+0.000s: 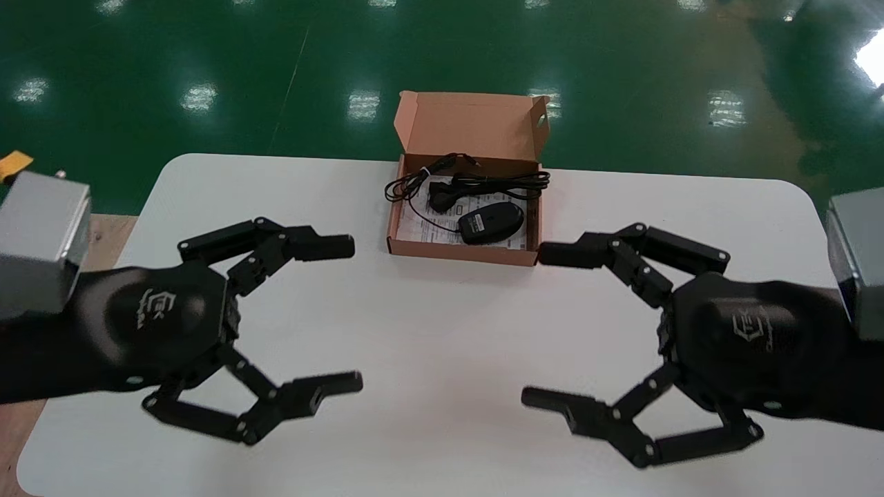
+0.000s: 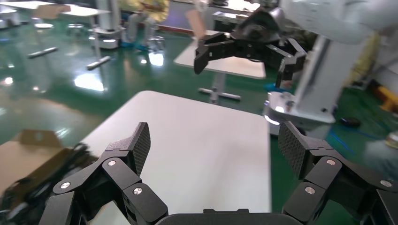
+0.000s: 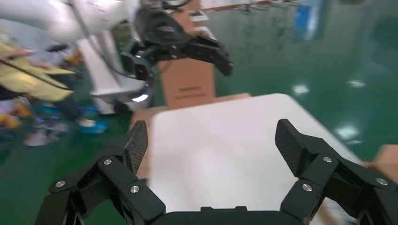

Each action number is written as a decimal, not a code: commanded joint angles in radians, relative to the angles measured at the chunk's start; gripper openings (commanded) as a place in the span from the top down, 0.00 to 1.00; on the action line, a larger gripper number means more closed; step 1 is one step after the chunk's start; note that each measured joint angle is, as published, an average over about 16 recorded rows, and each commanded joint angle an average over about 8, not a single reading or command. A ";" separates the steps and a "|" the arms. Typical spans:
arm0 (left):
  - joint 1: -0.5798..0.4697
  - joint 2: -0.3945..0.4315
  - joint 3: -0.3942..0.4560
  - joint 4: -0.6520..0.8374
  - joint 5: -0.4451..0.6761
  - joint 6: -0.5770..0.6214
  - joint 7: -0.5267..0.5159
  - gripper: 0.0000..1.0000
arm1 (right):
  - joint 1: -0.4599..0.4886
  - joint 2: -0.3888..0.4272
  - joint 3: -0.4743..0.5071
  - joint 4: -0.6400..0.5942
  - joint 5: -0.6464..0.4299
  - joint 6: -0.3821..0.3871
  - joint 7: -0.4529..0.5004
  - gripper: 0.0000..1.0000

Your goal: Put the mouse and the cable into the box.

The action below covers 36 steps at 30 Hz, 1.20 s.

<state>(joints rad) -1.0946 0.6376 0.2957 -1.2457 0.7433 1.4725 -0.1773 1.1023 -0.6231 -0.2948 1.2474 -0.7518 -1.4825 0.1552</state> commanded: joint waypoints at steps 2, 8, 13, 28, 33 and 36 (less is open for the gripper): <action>0.025 -0.033 -0.020 -0.049 -0.016 0.030 -0.012 0.00 | -0.037 0.014 0.018 0.053 0.027 -0.016 0.037 0.00; 0.038 -0.049 -0.031 -0.073 -0.026 0.045 -0.016 0.00 | -0.048 0.017 0.022 0.071 0.035 -0.020 0.044 0.00; 0.033 -0.042 -0.026 -0.061 -0.023 0.038 -0.015 0.00 | -0.042 0.015 0.021 0.060 0.032 -0.017 0.040 0.00; 0.023 -0.030 -0.019 -0.044 -0.015 0.026 -0.011 0.00 | -0.032 0.013 0.017 0.043 0.024 -0.014 0.035 0.00; 0.022 -0.029 -0.018 -0.042 -0.014 0.025 -0.011 0.00 | -0.031 0.013 0.017 0.041 0.023 -0.014 0.034 0.00; 0.021 -0.028 -0.017 -0.040 -0.014 0.024 -0.011 0.00 | -0.030 0.013 0.016 0.040 0.023 -0.014 0.034 0.00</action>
<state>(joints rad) -1.0730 0.6095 0.2783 -1.2864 0.7292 1.4967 -0.1880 1.0718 -0.6103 -0.2784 1.2875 -0.7287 -1.4963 0.1889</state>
